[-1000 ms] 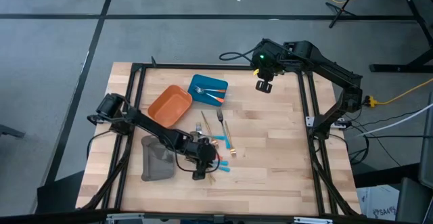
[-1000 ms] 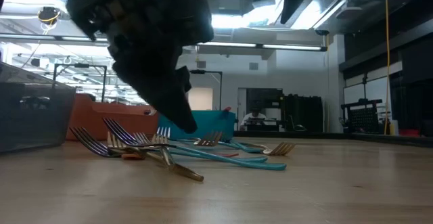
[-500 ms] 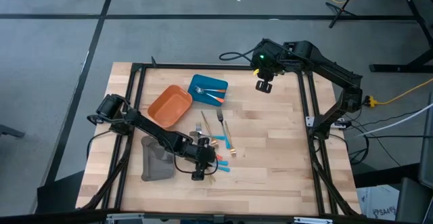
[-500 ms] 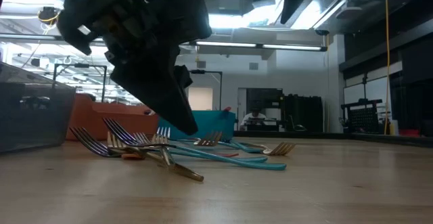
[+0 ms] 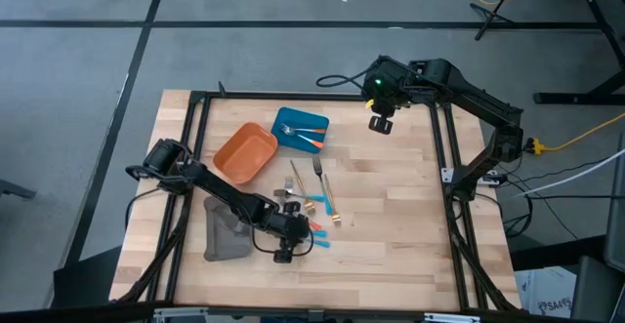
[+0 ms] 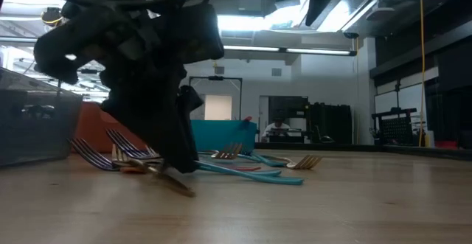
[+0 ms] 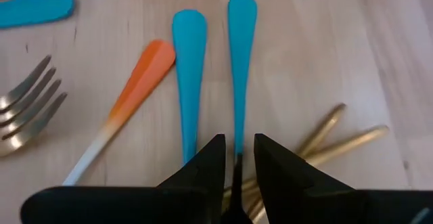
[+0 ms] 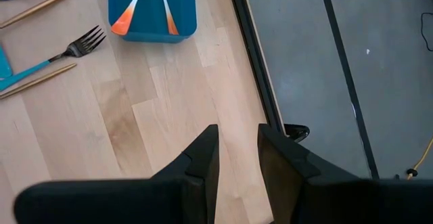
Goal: Sort silverware by color (type)
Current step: Put the blue fork into the orange bin
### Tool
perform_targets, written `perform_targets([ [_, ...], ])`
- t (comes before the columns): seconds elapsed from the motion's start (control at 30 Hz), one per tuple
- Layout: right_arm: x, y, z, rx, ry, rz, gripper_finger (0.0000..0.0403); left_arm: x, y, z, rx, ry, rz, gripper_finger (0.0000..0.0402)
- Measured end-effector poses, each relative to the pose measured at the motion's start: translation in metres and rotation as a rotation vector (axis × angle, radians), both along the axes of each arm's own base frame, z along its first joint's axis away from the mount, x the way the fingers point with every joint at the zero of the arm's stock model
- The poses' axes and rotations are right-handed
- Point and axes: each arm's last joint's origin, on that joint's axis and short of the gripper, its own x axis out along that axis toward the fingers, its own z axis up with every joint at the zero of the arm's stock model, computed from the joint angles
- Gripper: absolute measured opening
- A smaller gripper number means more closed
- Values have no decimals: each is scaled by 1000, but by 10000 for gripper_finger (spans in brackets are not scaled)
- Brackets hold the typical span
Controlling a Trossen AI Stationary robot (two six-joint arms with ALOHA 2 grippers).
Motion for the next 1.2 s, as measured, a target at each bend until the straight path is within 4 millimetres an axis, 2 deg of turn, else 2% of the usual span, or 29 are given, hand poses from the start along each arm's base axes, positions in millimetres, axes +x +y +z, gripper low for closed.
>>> perform_targets([
  [0.2,2,-1,1,-6,-18,0,92,0,1,-1,26,1,15,69],
  [0.6,2,-1,1,-7,-19,0,92,0,1,0,24,-9,17,12],
  [0.8,2,-1,1,-8,-19,0,92,1,0,0,17,-15,21,7],
  [1.0,-1,0,0,-1,13,6,92,4,0,11,-13,-41,45,7],
  [1.2,-15,5,7,3,23,9,92,5,2,30,-8,-96,67,7],
])
